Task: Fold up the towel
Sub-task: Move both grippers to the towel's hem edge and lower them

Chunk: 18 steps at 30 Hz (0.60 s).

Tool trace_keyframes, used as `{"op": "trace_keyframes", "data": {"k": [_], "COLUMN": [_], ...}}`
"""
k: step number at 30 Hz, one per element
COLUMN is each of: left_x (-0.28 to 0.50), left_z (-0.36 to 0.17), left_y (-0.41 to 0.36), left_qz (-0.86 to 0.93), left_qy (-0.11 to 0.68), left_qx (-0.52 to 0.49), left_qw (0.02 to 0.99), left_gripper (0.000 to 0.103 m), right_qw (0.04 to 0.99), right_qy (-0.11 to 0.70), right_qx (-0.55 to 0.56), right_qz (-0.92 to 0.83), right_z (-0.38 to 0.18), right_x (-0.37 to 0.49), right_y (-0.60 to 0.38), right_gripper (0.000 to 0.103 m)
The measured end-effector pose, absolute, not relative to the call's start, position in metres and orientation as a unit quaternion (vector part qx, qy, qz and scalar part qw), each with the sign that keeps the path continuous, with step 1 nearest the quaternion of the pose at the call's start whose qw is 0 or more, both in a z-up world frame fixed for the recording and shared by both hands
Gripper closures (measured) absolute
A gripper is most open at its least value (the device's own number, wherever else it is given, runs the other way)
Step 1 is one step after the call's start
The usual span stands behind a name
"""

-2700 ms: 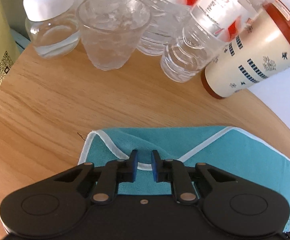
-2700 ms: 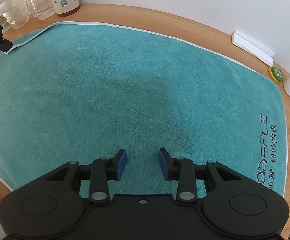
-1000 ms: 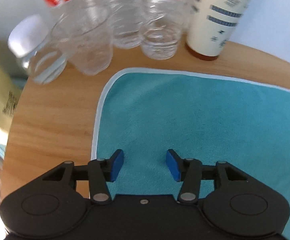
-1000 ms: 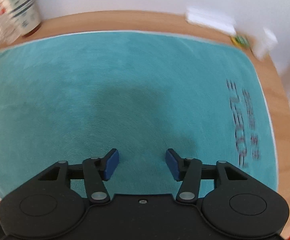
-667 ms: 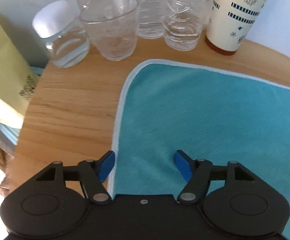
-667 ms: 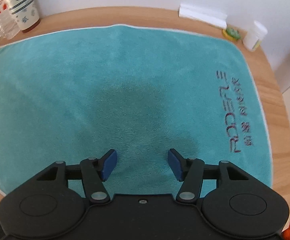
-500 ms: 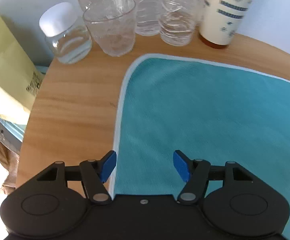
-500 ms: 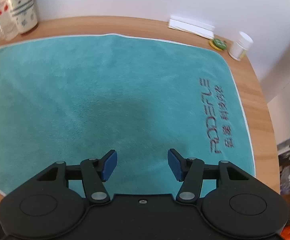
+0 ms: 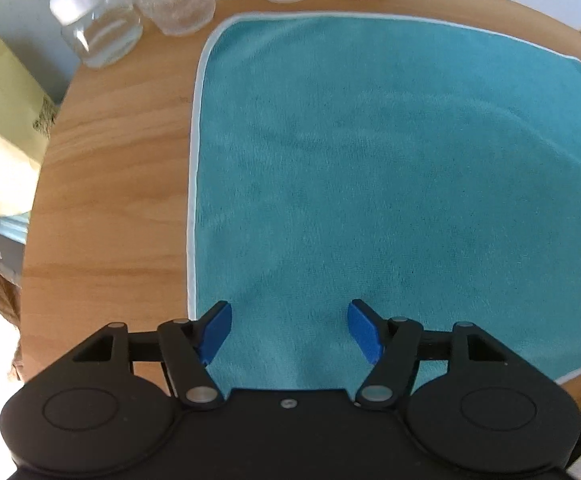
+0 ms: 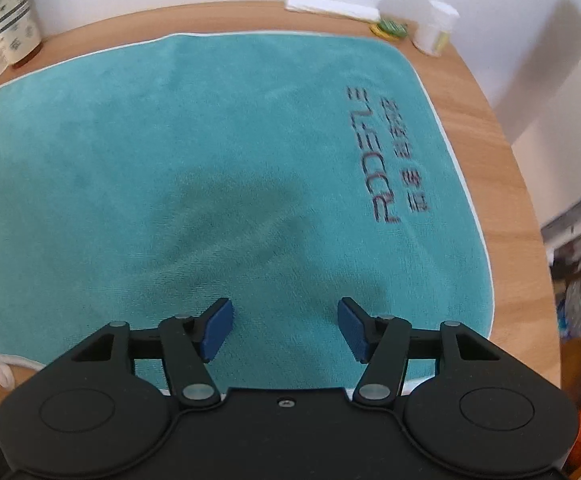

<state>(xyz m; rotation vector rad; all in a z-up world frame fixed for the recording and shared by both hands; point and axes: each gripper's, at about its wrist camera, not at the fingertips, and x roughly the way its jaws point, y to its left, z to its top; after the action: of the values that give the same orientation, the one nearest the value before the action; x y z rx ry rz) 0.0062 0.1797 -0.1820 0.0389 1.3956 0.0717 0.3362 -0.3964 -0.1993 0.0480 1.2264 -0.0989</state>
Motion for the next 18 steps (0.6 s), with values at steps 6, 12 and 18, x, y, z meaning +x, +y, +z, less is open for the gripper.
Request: {"op": "trace_keyframes", "data": {"k": [6, 12, 18], "left_x": [0.005, 0.015, 0.049], "left_z": [-0.187, -0.18, -0.136], "left_y": [0.187, 0.183, 0.164], "left_qz": [0.042, 0.025, -0.022], "left_qy": [0.67, 0.68, 0.634], "left_qx": [0.009, 0.016, 0.037], "left_qw": [0.741, 0.733, 0.772], "left_gripper": [0.021, 0.035, 0.035], "right_qw": [0.814, 0.82, 0.833], "right_qy": [0.58, 0.567, 0.528], "right_qx": [0.006, -0.011, 0.035], "right_qz": [-0.041, -0.073, -0.159], "right_z": [-0.198, -0.194, -0.175], "right_x": [0.326, 0.316, 0.295], "right_y": [-0.393, -0.386, -0.402], "right_gripper": [0.039, 0.039, 0.039]}}
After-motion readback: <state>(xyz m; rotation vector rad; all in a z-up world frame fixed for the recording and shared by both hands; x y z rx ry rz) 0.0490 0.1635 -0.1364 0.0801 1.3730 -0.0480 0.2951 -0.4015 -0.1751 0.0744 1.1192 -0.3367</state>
